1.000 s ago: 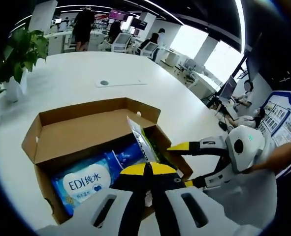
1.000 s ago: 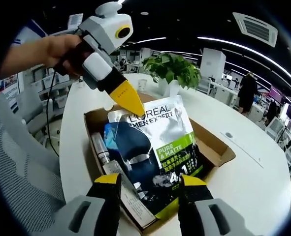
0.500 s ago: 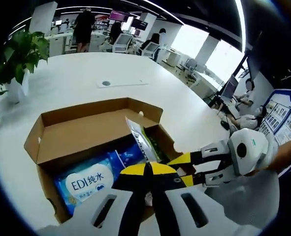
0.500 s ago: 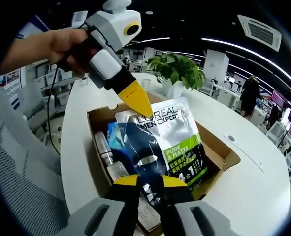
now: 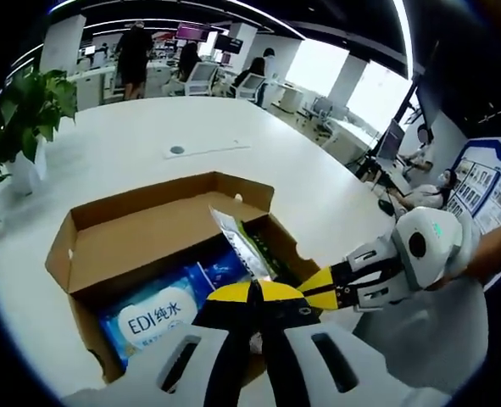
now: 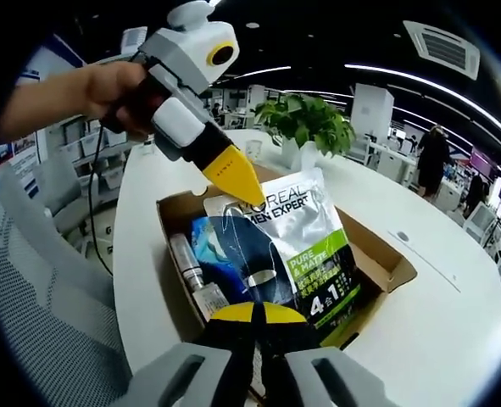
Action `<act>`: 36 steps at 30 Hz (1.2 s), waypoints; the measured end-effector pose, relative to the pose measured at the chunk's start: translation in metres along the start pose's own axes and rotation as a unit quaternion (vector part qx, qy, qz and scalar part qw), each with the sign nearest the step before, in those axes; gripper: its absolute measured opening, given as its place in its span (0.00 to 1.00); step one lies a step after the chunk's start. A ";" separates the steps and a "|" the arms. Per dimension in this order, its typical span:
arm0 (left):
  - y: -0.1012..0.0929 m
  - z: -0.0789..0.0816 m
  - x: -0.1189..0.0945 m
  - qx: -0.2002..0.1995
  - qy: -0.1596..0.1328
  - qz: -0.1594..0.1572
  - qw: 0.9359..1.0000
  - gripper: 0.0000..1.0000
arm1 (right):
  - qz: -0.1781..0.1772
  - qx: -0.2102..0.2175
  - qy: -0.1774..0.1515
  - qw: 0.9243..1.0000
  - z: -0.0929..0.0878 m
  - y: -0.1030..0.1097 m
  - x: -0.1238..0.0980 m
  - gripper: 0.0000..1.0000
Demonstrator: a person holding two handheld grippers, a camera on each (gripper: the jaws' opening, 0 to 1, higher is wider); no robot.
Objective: Operate the shoe box by opening the lid, removing the specified soft item, and placing it in the target area until the item is outside and the box remains undamaged.
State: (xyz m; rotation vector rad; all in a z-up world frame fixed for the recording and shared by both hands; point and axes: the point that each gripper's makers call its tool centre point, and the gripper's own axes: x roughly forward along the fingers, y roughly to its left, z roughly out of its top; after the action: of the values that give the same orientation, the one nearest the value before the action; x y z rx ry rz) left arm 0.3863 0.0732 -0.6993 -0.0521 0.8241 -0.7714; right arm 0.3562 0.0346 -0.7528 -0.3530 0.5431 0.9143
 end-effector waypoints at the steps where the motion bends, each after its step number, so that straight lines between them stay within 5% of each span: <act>1: 0.000 0.001 -0.001 0.002 -0.001 0.000 1.000 0.00 | 0.000 0.001 -0.001 1.000 0.001 0.000 -0.001 0.00; 21: 0.002 0.015 -0.030 0.001 -0.038 0.005 0.999 0.00 | 0.004 -0.015 -0.033 0.999 0.037 0.002 -0.020 0.00; 36: -0.008 0.027 -0.028 0.005 -0.051 -0.005 0.999 0.00 | -0.004 -0.023 -0.037 0.999 0.043 -0.006 -0.036 0.00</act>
State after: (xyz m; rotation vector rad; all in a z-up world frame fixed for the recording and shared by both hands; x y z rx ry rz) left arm 0.3882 0.0780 -0.6599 -0.0849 0.7237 -0.7761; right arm 0.3555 0.0294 -0.6969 -0.3614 0.4522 0.9295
